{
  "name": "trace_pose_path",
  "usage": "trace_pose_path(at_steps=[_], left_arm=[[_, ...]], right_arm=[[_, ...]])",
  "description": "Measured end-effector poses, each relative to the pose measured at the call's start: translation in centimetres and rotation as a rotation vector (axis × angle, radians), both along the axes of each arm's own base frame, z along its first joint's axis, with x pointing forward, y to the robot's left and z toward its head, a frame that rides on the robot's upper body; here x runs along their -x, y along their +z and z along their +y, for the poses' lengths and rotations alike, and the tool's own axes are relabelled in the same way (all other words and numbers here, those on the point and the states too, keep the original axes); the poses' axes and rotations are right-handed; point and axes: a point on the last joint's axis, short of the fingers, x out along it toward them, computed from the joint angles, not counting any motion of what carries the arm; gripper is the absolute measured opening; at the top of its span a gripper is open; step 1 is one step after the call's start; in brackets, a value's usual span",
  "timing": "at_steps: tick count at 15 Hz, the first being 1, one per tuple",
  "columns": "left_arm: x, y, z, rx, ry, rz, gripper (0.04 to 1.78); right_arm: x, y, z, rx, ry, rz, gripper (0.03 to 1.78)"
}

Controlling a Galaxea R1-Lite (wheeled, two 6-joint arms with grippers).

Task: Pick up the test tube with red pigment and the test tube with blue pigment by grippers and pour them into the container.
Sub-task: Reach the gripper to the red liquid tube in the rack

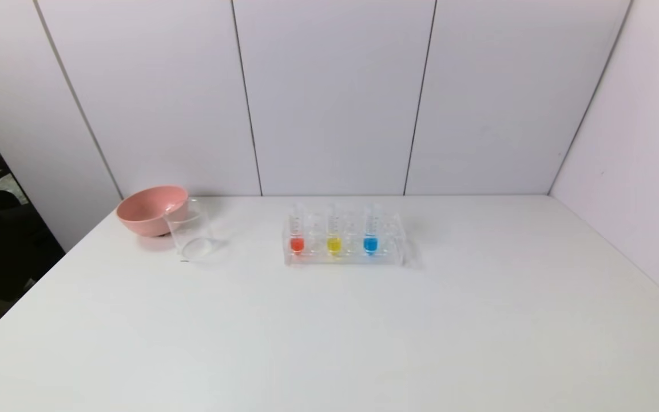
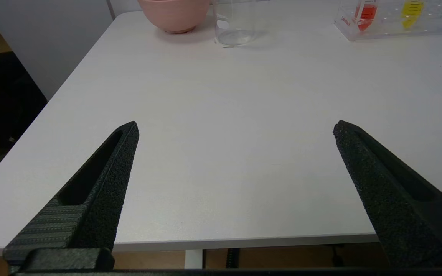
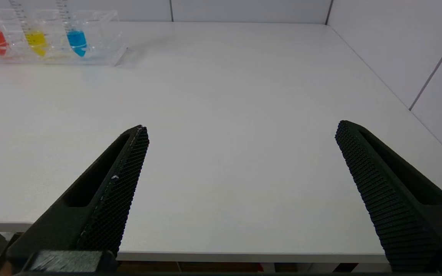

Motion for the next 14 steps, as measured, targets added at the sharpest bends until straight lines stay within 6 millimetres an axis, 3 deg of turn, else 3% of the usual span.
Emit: trace_pose_path(at_steps=[14], left_arm=[[0.00, 0.02, 0.00, -0.003, 0.001, -0.002, 1.77]], right_arm=[[0.00, 0.00, 0.00, 0.000, 0.000, 0.000, 1.77]])
